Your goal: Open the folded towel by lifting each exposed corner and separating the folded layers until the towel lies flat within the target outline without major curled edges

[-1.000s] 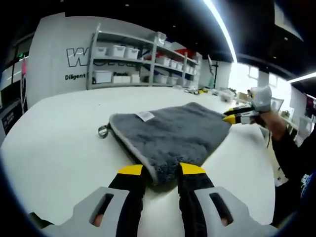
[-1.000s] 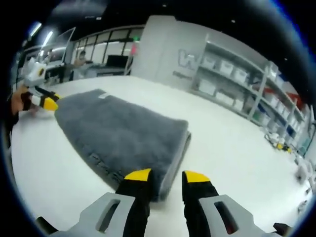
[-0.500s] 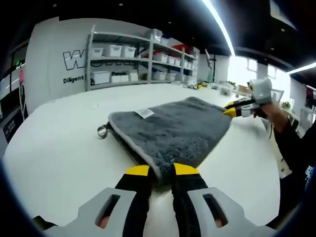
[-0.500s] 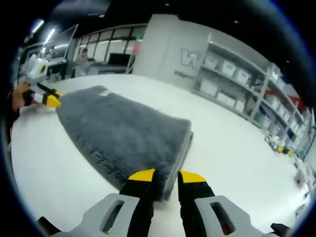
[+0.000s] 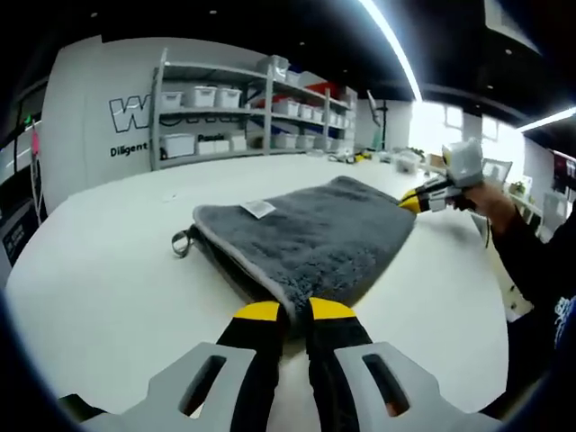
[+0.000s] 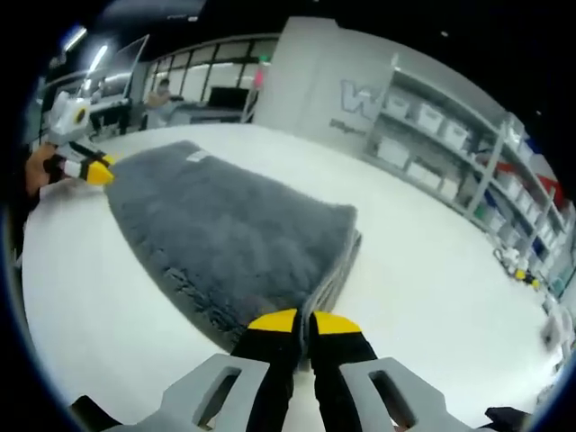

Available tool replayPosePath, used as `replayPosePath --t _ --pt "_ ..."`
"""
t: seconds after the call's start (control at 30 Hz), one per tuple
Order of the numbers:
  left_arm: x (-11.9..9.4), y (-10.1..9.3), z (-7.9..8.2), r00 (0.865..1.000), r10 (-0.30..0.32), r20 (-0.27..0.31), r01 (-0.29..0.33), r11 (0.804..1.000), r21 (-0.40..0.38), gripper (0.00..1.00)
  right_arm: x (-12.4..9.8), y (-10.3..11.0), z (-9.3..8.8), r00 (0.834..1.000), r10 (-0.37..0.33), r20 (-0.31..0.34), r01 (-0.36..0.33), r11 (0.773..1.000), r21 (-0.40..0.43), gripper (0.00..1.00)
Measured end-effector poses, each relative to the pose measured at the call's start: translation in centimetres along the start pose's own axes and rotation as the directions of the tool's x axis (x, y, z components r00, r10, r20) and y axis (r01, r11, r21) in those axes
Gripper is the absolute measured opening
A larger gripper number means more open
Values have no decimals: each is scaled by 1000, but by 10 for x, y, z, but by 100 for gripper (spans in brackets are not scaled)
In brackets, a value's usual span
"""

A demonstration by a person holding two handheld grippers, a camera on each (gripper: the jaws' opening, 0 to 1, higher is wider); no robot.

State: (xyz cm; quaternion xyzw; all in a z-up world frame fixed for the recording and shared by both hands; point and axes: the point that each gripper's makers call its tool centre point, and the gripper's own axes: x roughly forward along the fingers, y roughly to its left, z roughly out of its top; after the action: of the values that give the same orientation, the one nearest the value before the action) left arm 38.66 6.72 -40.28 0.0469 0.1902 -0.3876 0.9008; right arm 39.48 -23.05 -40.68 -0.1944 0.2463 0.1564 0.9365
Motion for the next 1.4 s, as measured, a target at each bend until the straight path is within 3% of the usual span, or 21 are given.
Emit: replayPosePath --t 0.37,0.6,0.9,1.0,1.2,1.4 --pt "-5 -11 -2 1000 -16 -11 17 998 68 6 12 -4 1 993 27 -114 -39 994 -101 0" --pt "-7 -20 -4 1000 -6 -25 10 992 126 5 19 -6 1 973 63 -223 -103 980 -170 0" --pt "-11 -37 -10 999 -36 -25 39 993 110 5 35 -13 5 948 64 -311 -140 963 -229 0" --pt "-11 -51 -11 993 -118 -15 119 987 103 4 41 -17 7 943 60 -327 -146 959 -243 0" --pt "-11 -57 -13 991 -134 -10 135 983 124 3 49 -24 9 931 100 -350 -180 962 -204 0" --pt "-10 -65 -13 991 -133 -18 134 978 157 3 57 -27 12 923 96 -373 -188 958 -218 0"
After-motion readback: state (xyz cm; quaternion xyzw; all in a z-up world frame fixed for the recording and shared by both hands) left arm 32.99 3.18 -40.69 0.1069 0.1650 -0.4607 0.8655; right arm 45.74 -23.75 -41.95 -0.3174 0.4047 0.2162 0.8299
